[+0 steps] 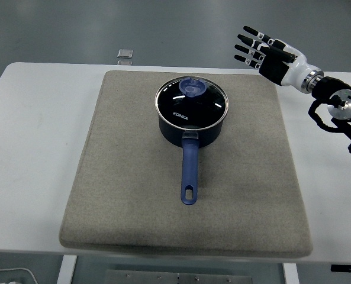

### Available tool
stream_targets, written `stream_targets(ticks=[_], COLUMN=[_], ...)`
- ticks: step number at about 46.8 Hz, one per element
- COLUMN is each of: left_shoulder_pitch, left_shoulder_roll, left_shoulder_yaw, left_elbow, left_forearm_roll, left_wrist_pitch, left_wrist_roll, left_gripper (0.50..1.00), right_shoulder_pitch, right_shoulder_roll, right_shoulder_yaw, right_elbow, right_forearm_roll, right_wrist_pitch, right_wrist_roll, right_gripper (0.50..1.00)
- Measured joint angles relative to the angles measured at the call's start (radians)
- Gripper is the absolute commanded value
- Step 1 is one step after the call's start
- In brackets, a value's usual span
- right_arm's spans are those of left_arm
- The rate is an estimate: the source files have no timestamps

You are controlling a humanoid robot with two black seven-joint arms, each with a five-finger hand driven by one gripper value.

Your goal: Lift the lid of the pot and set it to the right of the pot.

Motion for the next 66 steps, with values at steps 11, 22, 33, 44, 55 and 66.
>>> stream_targets(ticks=[11, 22, 33, 44, 55, 66], left_shoulder_pitch=[0.0, -0.001, -0.001, -0.001, -0.001, -0.001], left_shoulder_roll=[0.0, 0.0, 0.0, 0.0, 0.0, 0.0], left_shoulder_yaw=[0.0, 0.0, 0.0, 0.0, 0.0, 0.0], left_elbow=[0.0, 0.0, 0.0, 0.0, 0.0, 0.0], left_forearm_roll=[0.0, 0.0, 0.0, 0.0, 0.0, 0.0], left_wrist_pitch=[0.0, 0.0, 0.0, 0.0, 0.0, 0.0], left_wrist_roll=[0.0, 0.0, 0.0, 0.0, 0.0, 0.0], left_gripper=[1.0, 1.0, 1.0, 1.0, 1.0, 1.0], right_shoulder_pitch=[0.034, 0.078, 0.123, 0.149, 0.207, 0.238], right_shoulder_roll=[0.004, 0.011, 0.013, 0.01, 0.001, 0.011], right_shoulder_yaw=[0.001, 0.001, 0.0, -0.011, -0.018, -0.082], right_elbow=[0.0, 0.001, 0.024, 0.075, 0.159, 0.198], right_forearm_roll=[-0.097, -0.22, -0.375, -0.54, -0.796, -1.026], right_wrist_pitch=[-0.002, -0.005, -0.012, -0.026, -0.041, -0.047], right_wrist_roll=[0.0, 0.0, 0.003, 0.008, 0.016, 0.017], right_gripper=[0.913, 0.913, 0.911, 0.911, 0.911, 0.911])
